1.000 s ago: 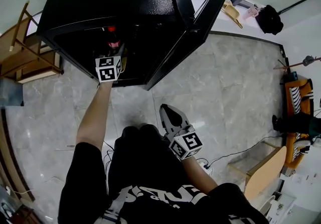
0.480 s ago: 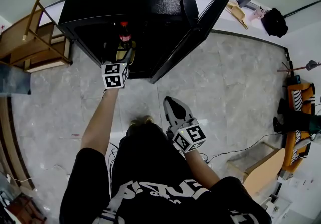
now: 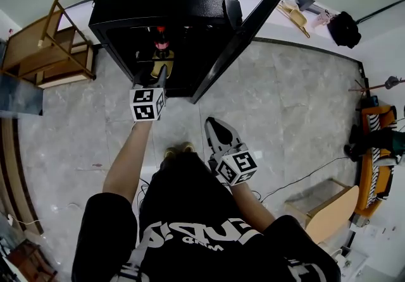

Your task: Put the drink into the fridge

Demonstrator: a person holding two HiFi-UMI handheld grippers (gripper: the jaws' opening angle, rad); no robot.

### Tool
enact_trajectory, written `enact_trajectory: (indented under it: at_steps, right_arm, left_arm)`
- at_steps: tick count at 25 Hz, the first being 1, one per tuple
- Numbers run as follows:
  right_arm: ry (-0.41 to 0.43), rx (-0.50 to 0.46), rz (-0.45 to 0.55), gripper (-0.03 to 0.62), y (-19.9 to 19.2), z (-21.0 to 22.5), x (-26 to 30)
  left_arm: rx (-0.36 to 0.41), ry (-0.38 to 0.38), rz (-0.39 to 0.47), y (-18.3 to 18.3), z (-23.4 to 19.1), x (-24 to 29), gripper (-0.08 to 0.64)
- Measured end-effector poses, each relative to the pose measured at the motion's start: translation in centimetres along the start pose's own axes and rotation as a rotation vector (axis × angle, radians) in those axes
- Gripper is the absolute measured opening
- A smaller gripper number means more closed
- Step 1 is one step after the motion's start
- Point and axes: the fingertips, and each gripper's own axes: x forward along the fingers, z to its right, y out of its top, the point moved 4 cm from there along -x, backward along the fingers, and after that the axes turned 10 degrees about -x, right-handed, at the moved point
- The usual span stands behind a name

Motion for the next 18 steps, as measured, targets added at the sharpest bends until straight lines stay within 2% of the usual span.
enact_trajectory:
  at_steps: [8, 18]
  right_arm:
    - [0.045, -0.021, -0.001, 0.025, 2.2, -1.5, -1.4]
    - [0.121, -0.062, 0.015, 0.025, 3.9, -2.6, -1.2]
  left_arm:
    - [-0.075, -0.021, 0.018, 2.6, 3.6, -6.4, 0.012]
    - [-0.085, -0.045, 0.035, 4.9, 5.8, -13.4, 0.008]
